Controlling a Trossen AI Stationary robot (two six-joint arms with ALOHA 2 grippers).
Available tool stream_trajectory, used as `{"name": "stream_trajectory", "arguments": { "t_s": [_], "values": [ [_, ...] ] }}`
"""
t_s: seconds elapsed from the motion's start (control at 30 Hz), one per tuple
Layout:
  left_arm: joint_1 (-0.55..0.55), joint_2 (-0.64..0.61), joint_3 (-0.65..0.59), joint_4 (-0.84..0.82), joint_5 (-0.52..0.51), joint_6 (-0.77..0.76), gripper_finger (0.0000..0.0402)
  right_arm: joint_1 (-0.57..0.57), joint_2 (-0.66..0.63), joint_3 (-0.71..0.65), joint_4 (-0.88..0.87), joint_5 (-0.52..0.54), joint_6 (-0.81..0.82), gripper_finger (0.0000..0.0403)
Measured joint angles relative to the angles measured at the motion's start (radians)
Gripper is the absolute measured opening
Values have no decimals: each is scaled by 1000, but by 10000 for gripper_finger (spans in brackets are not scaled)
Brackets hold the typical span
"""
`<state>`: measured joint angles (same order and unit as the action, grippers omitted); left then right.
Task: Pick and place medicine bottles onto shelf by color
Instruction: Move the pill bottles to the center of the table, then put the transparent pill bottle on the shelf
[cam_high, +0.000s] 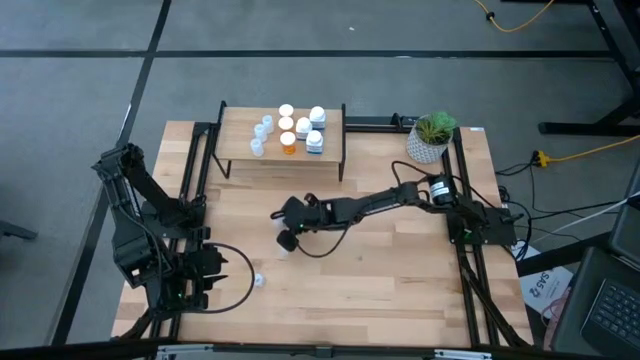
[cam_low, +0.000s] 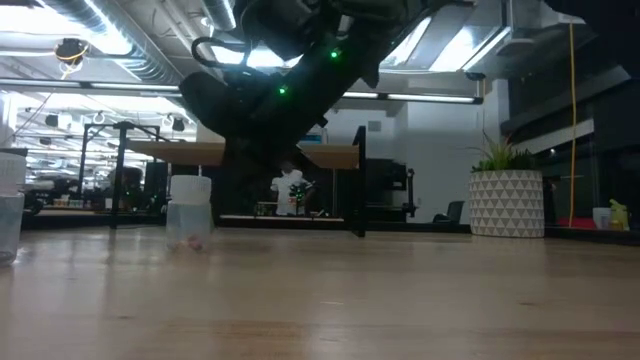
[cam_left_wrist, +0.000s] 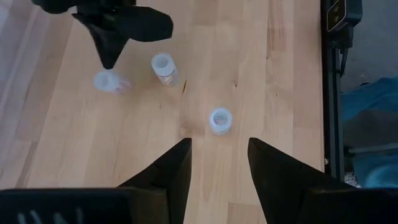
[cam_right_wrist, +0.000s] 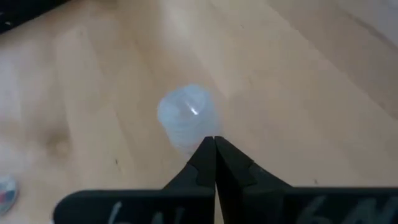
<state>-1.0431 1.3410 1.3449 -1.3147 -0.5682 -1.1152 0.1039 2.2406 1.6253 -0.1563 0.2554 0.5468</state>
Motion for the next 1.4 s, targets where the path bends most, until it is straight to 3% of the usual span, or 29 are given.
{"name": "stream_trajectory", "arguments": {
  "t_s": [0.2, 0.67, 0.87, 1.0, 1.17, 1.4],
  "values": [
    [0, 0, 0, 0, 0, -8, 150, -3, -69, 1, -119, -103, -21, 0],
    [0, 0, 0, 16, -3, -9, 150, 116, -261, -1, -769, -283, -83, 0],
    [0, 0, 0, 32, -5, -10, 150, 192, -386, -1, -1076, -275, -76, 0],
    [0, 0, 0, 31, -31, -10, 150, 267, -504, -63, -1202, -155, -25, 0],
    [21, 0, 0, 31, -49, -103, 150, 364, -747, -320, -1120, -45, 140, 0],
    [87, 26, 0, 55, 12, -131, 151, 470, -1045, -736, -645, -48, 329, 2]
  ]
}}
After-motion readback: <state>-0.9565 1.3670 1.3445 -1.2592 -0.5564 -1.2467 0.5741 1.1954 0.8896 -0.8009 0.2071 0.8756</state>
